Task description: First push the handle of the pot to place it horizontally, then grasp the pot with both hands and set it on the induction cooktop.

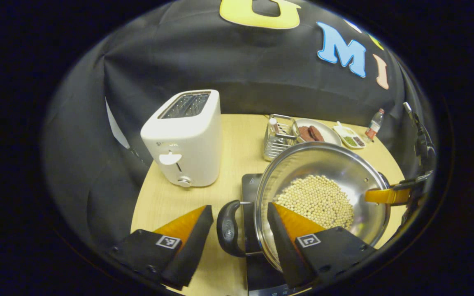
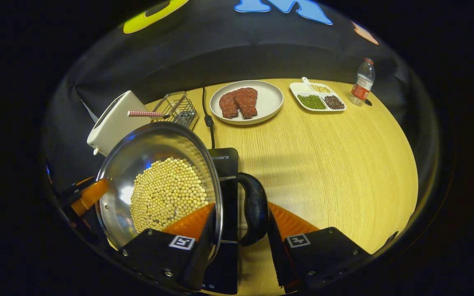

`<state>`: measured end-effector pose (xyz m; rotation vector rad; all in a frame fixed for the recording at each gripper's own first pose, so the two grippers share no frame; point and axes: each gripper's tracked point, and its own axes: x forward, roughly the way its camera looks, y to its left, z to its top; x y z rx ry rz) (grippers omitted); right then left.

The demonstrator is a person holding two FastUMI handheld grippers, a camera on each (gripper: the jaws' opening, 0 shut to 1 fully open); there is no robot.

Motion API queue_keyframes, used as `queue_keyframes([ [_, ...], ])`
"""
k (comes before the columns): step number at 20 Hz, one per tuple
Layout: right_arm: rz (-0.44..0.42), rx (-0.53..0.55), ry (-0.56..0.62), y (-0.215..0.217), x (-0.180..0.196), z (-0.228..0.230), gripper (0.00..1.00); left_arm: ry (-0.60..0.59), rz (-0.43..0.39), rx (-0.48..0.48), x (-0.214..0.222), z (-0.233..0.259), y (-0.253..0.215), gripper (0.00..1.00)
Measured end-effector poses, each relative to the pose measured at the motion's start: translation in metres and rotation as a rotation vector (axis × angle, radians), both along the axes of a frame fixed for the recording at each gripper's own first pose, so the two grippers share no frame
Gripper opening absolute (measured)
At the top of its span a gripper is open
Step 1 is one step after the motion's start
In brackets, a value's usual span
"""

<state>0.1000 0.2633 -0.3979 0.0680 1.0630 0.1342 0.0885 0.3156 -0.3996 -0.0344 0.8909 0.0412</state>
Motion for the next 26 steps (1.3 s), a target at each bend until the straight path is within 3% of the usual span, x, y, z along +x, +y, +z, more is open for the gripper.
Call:
queue_keyframes([
  [1,-0.003,0.011,-0.024,-0.001,0.002,0.005,0.78,-0.025,0.017,0.005,0.003,0.008,0.001,0.94],
  [3,0.003,0.022,-0.089,-0.010,0.005,0.024,0.93,-0.084,0.051,0.012,0.006,0.029,0.001,0.97],
  [9,0.013,0.047,-0.356,-0.049,0.011,0.096,0.94,-0.263,0.073,0.009,0.002,0.105,-0.046,0.97],
  [15,0.009,0.046,-0.575,-0.100,0.004,0.191,0.93,-0.499,0.051,0.009,0.006,0.214,-0.143,0.96],
  [21,-0.003,0.024,-0.784,-0.163,-0.017,0.301,0.93,-0.727,-0.061,0.012,0.007,0.327,-0.265,0.98],
  [26,-0.034,0.031,-0.872,-0.221,-0.032,0.361,0.93,-0.814,-0.001,0.014,-0.007,0.379,-0.326,0.96],
])
